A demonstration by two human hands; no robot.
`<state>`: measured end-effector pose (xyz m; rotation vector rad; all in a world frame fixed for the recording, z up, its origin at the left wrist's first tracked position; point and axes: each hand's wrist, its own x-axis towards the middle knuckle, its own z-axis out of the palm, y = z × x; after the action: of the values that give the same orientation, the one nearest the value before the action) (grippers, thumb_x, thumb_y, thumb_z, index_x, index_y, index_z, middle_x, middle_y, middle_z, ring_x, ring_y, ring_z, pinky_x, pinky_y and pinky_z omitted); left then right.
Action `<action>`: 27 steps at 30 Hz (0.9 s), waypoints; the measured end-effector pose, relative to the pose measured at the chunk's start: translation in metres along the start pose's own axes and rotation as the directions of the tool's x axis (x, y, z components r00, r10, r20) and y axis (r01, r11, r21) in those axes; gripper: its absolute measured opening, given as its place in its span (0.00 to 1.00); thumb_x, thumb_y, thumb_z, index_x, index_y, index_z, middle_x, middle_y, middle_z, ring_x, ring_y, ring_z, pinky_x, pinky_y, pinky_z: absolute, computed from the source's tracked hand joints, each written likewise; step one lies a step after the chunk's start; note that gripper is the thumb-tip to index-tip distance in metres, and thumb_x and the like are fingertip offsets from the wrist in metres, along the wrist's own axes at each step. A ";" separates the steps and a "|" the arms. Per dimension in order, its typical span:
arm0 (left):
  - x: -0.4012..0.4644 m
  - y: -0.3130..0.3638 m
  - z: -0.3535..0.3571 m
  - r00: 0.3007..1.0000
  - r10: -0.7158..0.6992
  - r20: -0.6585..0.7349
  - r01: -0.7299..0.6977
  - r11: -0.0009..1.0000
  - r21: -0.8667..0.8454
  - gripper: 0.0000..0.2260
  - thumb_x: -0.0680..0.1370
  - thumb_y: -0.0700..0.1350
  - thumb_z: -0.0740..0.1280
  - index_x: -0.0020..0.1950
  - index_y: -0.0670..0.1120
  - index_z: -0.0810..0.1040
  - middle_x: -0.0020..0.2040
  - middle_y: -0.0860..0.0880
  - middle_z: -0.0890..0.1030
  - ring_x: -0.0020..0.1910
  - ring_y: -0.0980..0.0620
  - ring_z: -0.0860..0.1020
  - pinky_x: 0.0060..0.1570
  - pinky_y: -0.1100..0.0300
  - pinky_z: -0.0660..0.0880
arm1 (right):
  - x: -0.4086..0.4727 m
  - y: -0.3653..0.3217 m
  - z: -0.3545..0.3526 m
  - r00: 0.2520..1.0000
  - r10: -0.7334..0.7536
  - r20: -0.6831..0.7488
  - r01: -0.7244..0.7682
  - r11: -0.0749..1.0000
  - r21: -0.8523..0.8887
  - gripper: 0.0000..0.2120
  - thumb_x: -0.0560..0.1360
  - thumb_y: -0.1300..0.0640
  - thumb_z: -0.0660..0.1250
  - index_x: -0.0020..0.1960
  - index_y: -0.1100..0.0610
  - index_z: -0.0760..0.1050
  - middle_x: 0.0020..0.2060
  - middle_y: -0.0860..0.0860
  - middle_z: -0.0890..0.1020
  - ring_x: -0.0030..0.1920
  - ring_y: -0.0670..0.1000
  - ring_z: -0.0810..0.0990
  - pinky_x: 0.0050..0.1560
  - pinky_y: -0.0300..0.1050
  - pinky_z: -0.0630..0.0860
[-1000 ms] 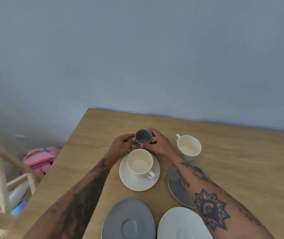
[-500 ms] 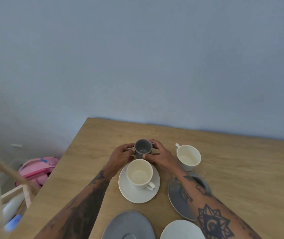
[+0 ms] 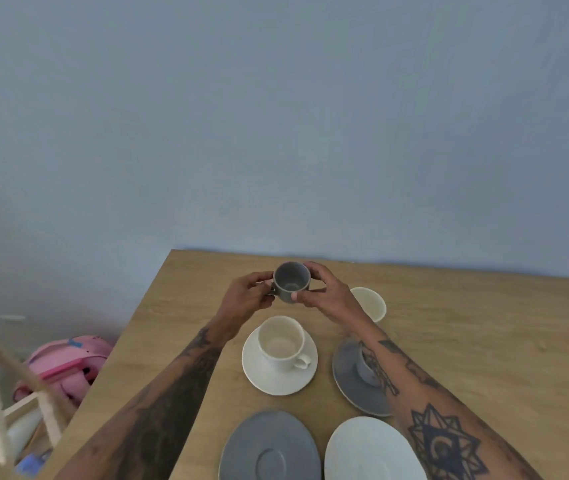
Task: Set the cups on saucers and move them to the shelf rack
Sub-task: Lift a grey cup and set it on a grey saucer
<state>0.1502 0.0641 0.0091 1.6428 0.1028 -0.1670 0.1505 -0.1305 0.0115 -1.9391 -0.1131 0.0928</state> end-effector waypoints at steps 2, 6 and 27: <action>-0.014 0.005 -0.004 1.000 0.013 0.023 -0.013 1.000 -0.005 0.10 0.80 0.39 0.64 0.59 0.46 0.82 0.45 0.43 0.86 0.44 0.49 0.82 0.49 0.57 0.82 | -0.017 -0.011 0.002 1.000 0.007 -0.021 -0.007 1.000 -0.006 0.26 0.63 0.48 0.79 0.52 0.27 0.72 0.60 0.39 0.80 0.58 0.50 0.82 0.60 0.55 0.80; -0.052 0.008 -0.015 0.996 0.055 0.074 -0.054 0.998 -0.015 0.10 0.80 0.38 0.64 0.55 0.49 0.82 0.44 0.44 0.86 0.42 0.49 0.82 0.51 0.52 0.81 | -0.061 -0.029 0.012 0.998 0.000 -0.065 -0.001 1.000 -0.013 0.25 0.64 0.46 0.79 0.51 0.25 0.72 0.59 0.37 0.80 0.55 0.49 0.84 0.54 0.47 0.83; -0.212 -0.091 -0.038 0.975 -0.162 0.150 0.155 0.986 0.060 0.11 0.79 0.38 0.64 0.58 0.45 0.83 0.44 0.44 0.85 0.37 0.49 0.79 0.39 0.59 0.79 | -0.247 0.011 0.092 0.976 0.211 -0.048 -0.211 0.978 0.007 0.28 0.69 0.53 0.78 0.67 0.45 0.74 0.62 0.44 0.80 0.64 0.50 0.78 0.63 0.56 0.78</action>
<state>-0.0718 0.1161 -0.0417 1.6635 0.1121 -0.4212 -0.1053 -0.0797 -0.0295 -1.9450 0.1259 0.1862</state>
